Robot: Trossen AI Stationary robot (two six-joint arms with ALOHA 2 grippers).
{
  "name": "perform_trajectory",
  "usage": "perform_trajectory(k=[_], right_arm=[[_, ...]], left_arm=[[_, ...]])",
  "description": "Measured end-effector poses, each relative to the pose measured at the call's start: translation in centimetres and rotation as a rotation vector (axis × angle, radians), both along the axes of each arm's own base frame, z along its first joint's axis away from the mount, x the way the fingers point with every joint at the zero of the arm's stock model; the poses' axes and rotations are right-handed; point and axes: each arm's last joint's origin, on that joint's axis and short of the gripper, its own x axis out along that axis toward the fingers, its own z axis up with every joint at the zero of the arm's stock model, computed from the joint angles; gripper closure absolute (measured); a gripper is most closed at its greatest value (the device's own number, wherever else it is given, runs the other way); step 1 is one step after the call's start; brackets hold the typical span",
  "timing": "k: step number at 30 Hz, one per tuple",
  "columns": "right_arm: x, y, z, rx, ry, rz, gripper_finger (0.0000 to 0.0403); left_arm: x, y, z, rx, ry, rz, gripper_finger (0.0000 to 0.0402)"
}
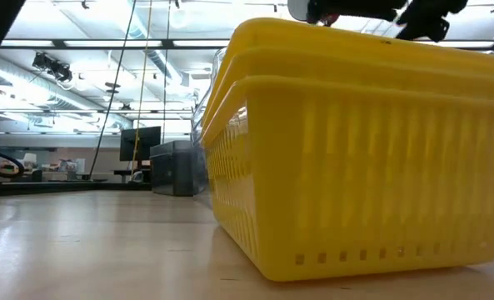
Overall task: Stack baskets by color
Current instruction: Adjust the stacked transparent bin
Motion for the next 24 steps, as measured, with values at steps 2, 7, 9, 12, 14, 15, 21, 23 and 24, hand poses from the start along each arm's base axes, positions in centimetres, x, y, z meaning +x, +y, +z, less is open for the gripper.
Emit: perform_trajectory(k=[2,7,9,12,14,15,21,23,24], right_arm=[[-0.2,0.3,0.0,-0.015,-0.059,0.02,0.0181],[-0.2,0.8,0.2,-0.064,-0.152,0.057,0.0182],[-0.2,1.0,0.3,-0.078,-0.18,0.081,0.0182],[0.0,1.4,0.5,-0.105,-0.218,0.127,0.0182],[0.2,1.6,0.6,-0.12,-0.239,0.153,0.0182],[0.2,1.7,0.6,-0.124,-0.245,0.163,0.0182],[0.2,2.2,0.9,-0.159,-0.271,0.198,0.0182],[0.2,2.2,0.9,-0.175,-0.267,0.189,0.0182],[0.2,2.3,0.9,-0.182,-0.266,0.185,0.0182]], left_arm=[[0.8,0.3,-0.2,-0.005,-0.008,0.009,0.0296],[2.3,0.5,-1.0,-0.017,0.011,-0.003,0.0295],[3.0,0.6,-1.3,-0.018,0.007,0.0,0.0293],[3.8,0.5,-2.1,-0.017,0.017,-0.001,0.0288],[4.2,0.4,-2.7,-0.016,0.026,0.001,0.0284],[4.5,0.4,-3.0,-0.016,0.027,0.0,0.0282],[6.0,-0.2,-5.6,-0.02,0.048,-0.003,0.0278],[6.7,-0.6,-6.5,-0.024,0.02,-0.009,0.0278],[7.0,-0.8,-7.1,-0.021,0.013,-0.014,0.0278]])
